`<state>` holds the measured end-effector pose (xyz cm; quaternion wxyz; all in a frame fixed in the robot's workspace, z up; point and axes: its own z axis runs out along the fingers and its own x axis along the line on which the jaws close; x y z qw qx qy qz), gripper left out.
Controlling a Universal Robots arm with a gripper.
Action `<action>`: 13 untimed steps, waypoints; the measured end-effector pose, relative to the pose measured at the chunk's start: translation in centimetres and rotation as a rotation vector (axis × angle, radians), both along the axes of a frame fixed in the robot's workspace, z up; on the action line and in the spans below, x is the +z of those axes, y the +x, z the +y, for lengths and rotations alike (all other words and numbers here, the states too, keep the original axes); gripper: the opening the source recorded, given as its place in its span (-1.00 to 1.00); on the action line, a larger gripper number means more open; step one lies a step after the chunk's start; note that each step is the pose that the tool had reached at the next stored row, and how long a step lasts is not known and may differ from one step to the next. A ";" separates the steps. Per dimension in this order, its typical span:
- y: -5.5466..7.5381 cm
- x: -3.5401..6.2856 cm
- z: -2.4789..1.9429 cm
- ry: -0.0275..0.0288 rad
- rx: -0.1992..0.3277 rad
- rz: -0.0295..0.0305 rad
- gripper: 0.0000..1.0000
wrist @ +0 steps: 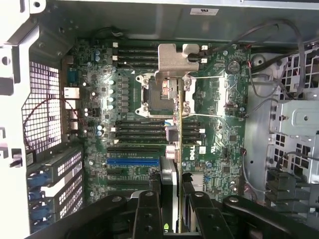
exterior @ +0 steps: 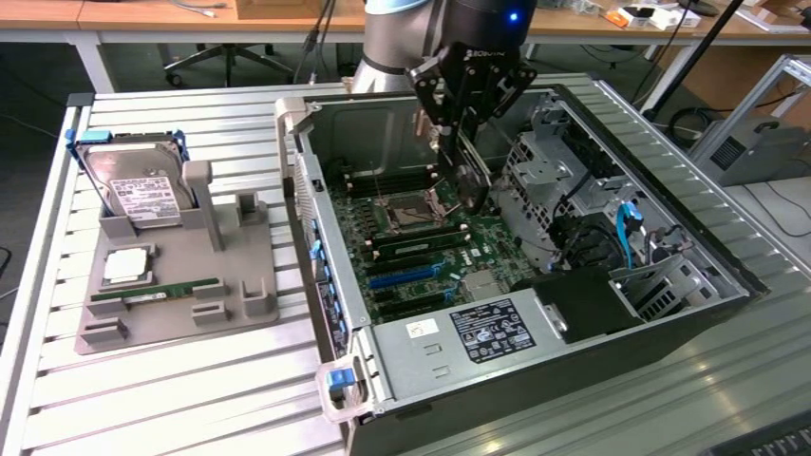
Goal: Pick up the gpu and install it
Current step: 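Insert the gpu into the slot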
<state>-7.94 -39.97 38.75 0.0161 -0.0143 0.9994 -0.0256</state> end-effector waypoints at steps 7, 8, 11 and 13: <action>0.0 0.00 0.00 -0.0001 0.053 0.0000 -0.47; 0.0 0.00 0.00 -0.0002 0.059 0.0000 -0.47; 0.0 -0.01 0.00 -0.0003 0.079 0.0000 -0.47; 0.0 -0.01 0.00 -0.0006 0.095 0.0000 -0.47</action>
